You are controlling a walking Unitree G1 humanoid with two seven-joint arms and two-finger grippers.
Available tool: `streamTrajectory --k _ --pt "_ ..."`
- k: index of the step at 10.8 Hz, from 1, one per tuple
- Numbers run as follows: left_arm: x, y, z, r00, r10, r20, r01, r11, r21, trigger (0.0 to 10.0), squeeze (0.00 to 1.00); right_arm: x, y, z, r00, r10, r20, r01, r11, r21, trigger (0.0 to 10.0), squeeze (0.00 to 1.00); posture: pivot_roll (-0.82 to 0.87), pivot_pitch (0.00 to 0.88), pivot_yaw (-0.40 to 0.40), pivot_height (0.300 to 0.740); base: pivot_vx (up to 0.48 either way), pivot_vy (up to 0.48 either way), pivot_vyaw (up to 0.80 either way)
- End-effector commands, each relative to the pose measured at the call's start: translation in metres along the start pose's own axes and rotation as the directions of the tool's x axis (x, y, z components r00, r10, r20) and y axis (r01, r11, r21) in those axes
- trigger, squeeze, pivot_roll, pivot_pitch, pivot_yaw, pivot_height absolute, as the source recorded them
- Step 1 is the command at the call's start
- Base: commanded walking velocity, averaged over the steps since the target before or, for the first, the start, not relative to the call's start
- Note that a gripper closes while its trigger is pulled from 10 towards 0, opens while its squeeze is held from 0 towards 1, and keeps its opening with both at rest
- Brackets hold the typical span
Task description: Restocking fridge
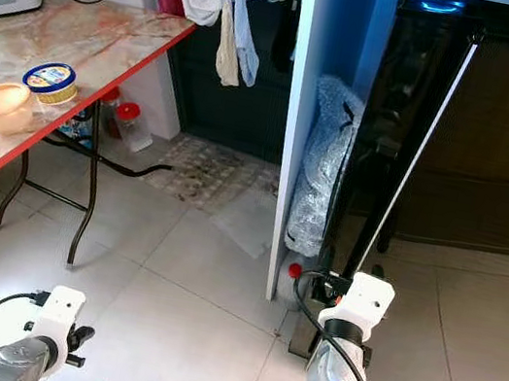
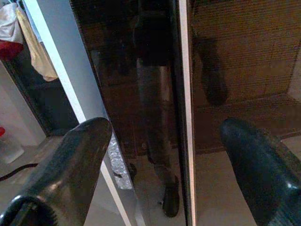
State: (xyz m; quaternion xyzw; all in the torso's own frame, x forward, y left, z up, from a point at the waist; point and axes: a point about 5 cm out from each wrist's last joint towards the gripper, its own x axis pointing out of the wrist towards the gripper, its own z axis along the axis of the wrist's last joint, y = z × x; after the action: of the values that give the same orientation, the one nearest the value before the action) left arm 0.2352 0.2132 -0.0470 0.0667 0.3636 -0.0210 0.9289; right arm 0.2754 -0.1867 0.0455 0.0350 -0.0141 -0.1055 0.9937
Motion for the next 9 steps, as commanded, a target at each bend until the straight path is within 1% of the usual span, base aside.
streamTrajectory --k 1,2,3,5,6,9 --pt "-0.0014 0.004 -0.0036 1.0 0.009 -0.012 -0.009 1.0 0.006 10.0 0.0 -0.0001 0.006 -0.0015 1.0 0.018 -0.005 -0.018 1.0 -0.002 10.0 0.0 -0.21 0.029 0.129 0.74 0.274 0.0 0.0" --pt "-0.0013 0.0041 -0.0032 1.0 0.009 -0.01 -0.009 1.0 0.007 10.0 0.0 -0.0002 0.0068 -0.0017 1.0 0.02 -0.006 -0.02 1.0 -0.002 10.0 0.0 -0.21 0.03 0.129 0.74 0.0 0.0 0.0" --pt "-0.0013 0.0042 -0.0032 1.0 0.01 -0.01 -0.009 1.0 0.005 10.0 0.0 -0.0003 0.007 -0.0021 1.0 0.021 -0.008 -0.021 1.0 -0.003 10.0 0.0 -0.21 0.03 0.129 0.74 0.277 0.0 0.0" --pt "-0.0013 0.0042 -0.0032 1.0 0.01 -0.01 -0.01 1.0 0.004 10.0 0.0 -0.0004 0.007 -0.0023 1.0 0.021 -0.009 -0.021 1.0 -0.002 10.0 0.0 -0.21 0.03 0.129 0.74 0.0 0.0 0.0" --pt "-0.0013 0.0041 -0.0032 1.0 0.01 -0.009 -0.01 1.0 0.005 10.0 0.0 -0.0007 0.0071 -0.0027 1.0 0.022 -0.012 -0.022 1.0 -0.003 10.0 0.0 -0.21 0.034 0.128 0.74 0.292 0.0 0.0" --pt "-0.0012 0.004 -0.003 1.0 0.01 -0.009 -0.01 1.0 0.002 10.0 0.0 -0.0006 0.007 -0.0029 1.0 0.021 -0.013 -0.021 1.0 -0.004 10.0 0.0 -0.21 0.034 0.128 0.74 0.0 0.0 0.0"
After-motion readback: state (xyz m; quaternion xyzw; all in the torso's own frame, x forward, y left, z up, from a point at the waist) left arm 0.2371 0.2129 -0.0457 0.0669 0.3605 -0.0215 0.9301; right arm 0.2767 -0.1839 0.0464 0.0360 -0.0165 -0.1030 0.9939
